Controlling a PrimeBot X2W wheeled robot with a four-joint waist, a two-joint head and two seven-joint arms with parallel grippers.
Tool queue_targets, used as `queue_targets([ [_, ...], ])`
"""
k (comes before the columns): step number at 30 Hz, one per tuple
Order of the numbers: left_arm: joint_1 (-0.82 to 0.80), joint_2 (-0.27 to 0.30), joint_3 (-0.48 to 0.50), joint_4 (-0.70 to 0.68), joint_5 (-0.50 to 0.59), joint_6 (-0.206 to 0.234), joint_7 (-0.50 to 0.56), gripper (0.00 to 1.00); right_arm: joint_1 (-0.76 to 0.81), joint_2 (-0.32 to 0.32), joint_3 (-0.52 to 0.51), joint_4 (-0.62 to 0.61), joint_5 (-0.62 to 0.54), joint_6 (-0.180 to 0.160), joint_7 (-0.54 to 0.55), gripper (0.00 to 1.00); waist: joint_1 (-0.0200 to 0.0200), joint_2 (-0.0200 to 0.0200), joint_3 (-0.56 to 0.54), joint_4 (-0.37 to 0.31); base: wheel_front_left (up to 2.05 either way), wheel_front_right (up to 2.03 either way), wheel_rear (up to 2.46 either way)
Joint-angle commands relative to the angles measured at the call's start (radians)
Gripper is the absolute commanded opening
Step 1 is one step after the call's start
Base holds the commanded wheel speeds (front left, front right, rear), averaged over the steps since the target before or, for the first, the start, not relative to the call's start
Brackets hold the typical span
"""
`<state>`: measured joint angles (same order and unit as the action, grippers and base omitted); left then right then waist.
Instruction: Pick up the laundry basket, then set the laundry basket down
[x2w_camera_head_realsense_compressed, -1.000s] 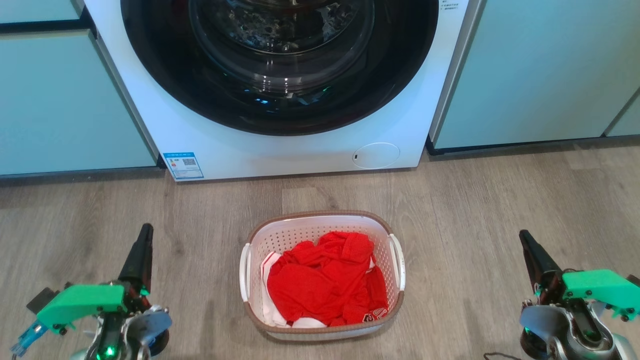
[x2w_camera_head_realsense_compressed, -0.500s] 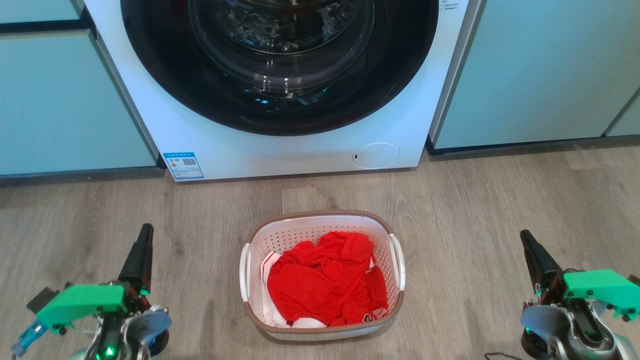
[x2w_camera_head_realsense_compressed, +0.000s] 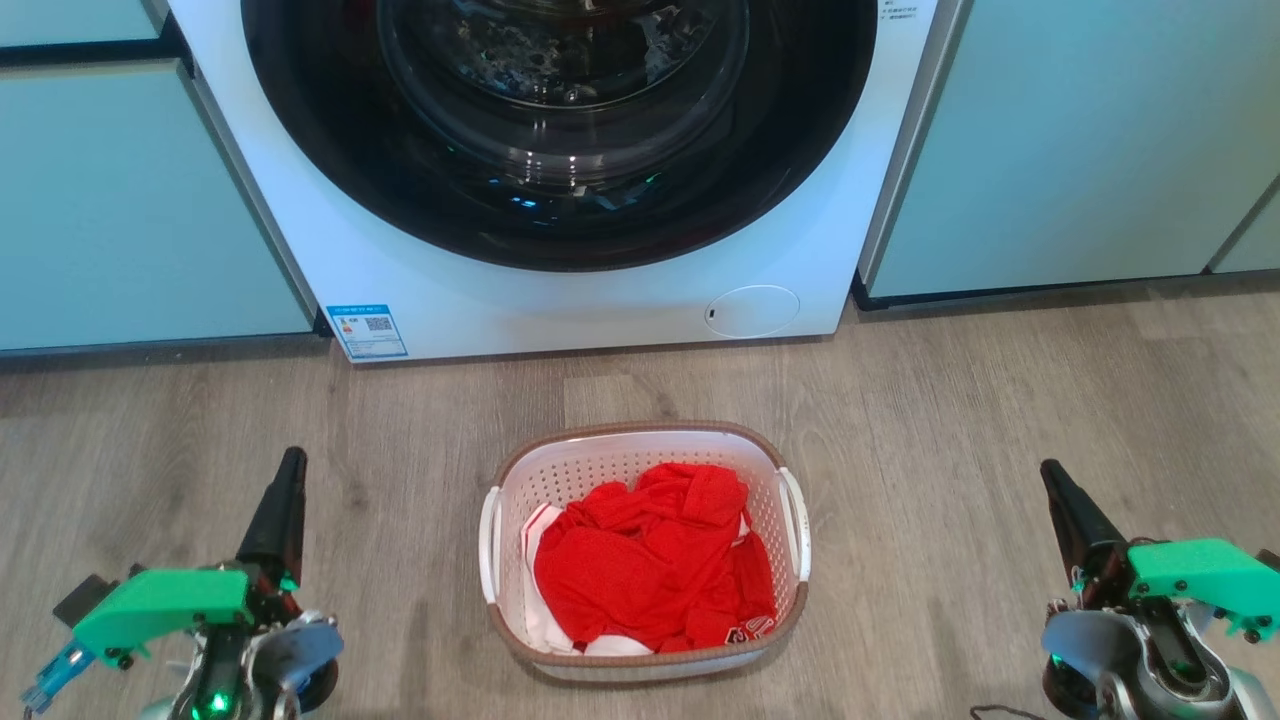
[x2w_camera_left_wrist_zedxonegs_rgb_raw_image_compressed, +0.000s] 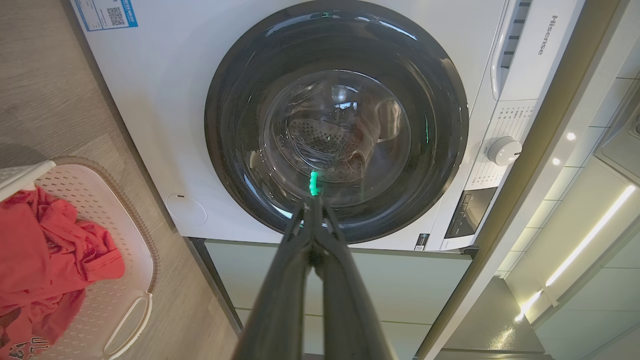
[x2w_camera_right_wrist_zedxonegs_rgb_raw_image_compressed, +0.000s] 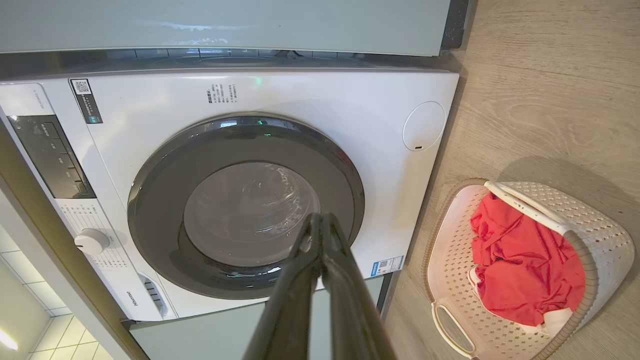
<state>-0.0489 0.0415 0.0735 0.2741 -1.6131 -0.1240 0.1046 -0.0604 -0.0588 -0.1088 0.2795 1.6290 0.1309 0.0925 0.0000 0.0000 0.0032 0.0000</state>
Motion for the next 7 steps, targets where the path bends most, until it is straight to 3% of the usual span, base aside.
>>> queue_targets([
  [1, -0.059, 0.014, 0.034, -0.029, -0.001, -0.007, 0.003, 0.0, -0.046, -0.005, 0.014, -0.036, -0.005, 0.0, 0.005, 0.0, 0.0, 0.0, 0.0, 0.0, 0.0, 0.0, 0.0],
  [7, -0.059, 0.013, 0.035, -0.029, 0.0, -0.007, 0.004, 0.0, -0.046, -0.004, 0.012, -0.036, -0.006, 0.0, 0.007, 0.0, 0.0, 0.0, 0.0, 0.0, 0.0, 0.0, 0.0],
])
